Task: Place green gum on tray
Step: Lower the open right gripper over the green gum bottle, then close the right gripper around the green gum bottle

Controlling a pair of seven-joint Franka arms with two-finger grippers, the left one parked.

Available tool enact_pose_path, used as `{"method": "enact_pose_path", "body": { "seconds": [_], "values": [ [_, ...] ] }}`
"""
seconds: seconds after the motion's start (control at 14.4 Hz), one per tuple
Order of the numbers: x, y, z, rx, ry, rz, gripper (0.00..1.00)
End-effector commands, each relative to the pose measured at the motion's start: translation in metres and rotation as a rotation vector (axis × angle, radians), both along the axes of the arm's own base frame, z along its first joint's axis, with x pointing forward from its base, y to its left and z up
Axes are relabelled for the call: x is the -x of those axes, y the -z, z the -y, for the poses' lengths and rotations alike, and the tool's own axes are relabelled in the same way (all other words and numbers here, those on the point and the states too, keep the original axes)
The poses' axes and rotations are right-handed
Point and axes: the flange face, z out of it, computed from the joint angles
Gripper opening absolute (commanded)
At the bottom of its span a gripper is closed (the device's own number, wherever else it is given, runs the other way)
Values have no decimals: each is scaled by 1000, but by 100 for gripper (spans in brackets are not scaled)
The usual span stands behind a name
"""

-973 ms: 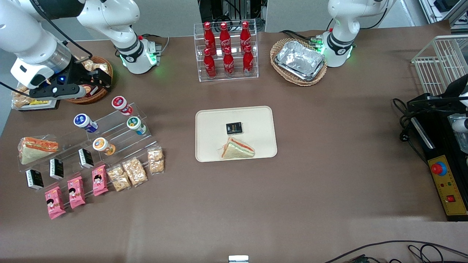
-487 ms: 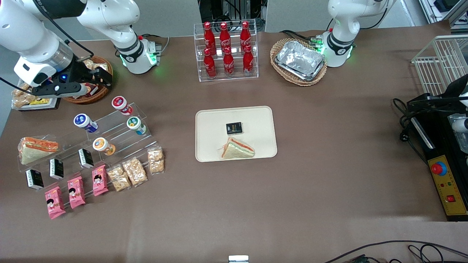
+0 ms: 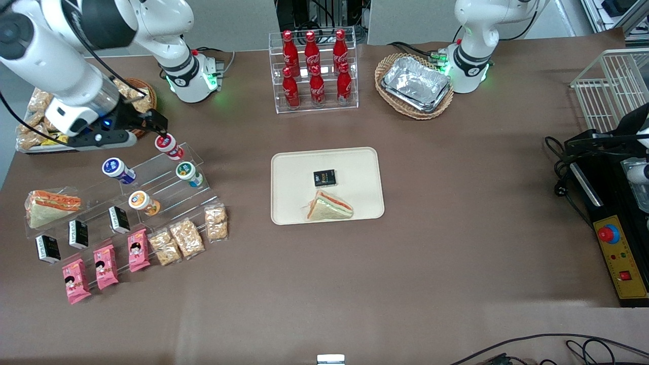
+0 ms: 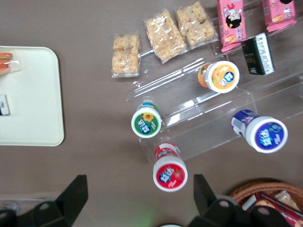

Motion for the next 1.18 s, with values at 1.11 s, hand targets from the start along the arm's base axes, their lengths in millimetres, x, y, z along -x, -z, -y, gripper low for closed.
{"method": "enact_pose_path", "body": {
  "seconds": [1.11],
  "values": [
    [-11, 194, -9, -23, 7, 71, 99]
  ]
}}
